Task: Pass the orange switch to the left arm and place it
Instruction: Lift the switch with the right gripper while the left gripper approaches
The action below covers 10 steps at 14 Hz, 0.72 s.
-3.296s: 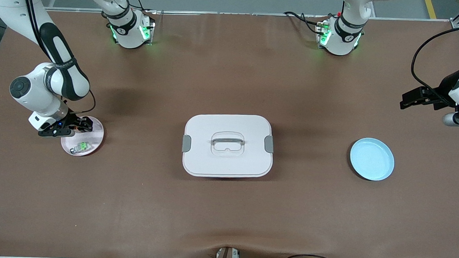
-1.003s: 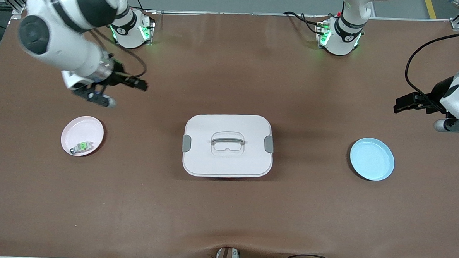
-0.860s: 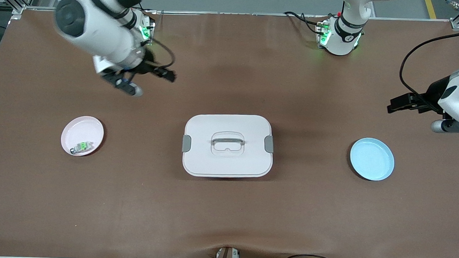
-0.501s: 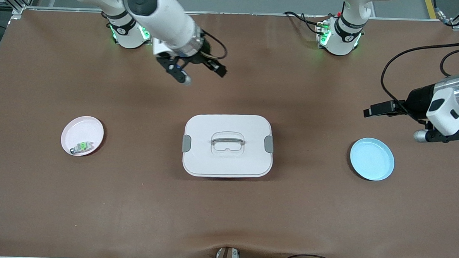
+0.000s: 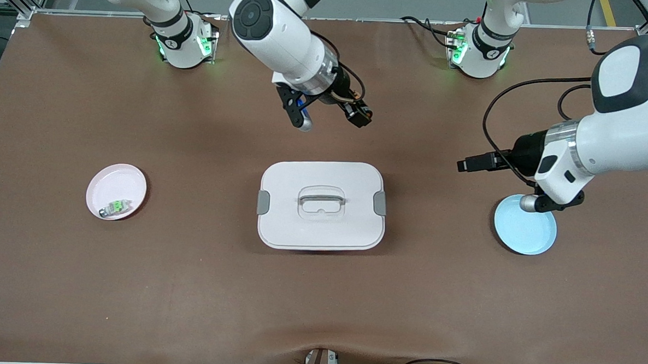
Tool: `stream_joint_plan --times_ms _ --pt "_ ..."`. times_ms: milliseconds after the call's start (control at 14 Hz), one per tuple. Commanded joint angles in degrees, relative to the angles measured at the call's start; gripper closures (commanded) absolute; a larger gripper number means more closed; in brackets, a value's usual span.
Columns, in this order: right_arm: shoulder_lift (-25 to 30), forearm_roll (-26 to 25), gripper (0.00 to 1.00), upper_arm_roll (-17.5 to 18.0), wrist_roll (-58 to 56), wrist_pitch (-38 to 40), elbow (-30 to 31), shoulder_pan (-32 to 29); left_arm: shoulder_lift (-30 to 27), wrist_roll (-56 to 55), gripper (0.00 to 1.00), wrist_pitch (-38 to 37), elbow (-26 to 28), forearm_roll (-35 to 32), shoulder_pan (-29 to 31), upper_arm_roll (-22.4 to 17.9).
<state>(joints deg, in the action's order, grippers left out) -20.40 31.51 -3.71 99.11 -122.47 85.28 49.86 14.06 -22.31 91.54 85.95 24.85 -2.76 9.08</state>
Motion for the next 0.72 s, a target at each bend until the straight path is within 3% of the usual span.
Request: stream_joint_plan --times_ms 0,430,645 --pt "-3.85 1.44 0.8 -0.86 6.87 -4.68 -4.42 1.47 -3.32 -0.19 0.0 0.3 4.47 1.25 0.56 1.73" --pt "-7.89 9.97 0.8 -0.86 10.65 -14.71 -4.69 4.37 -17.38 0.59 0.0 8.37 20.29 6.43 0.48 2.08" --pt "-10.18 10.06 0.8 -0.95 11.54 -15.87 -7.14 5.25 -21.17 1.38 0.0 13.65 24.6 6.44 0.65 6.56"
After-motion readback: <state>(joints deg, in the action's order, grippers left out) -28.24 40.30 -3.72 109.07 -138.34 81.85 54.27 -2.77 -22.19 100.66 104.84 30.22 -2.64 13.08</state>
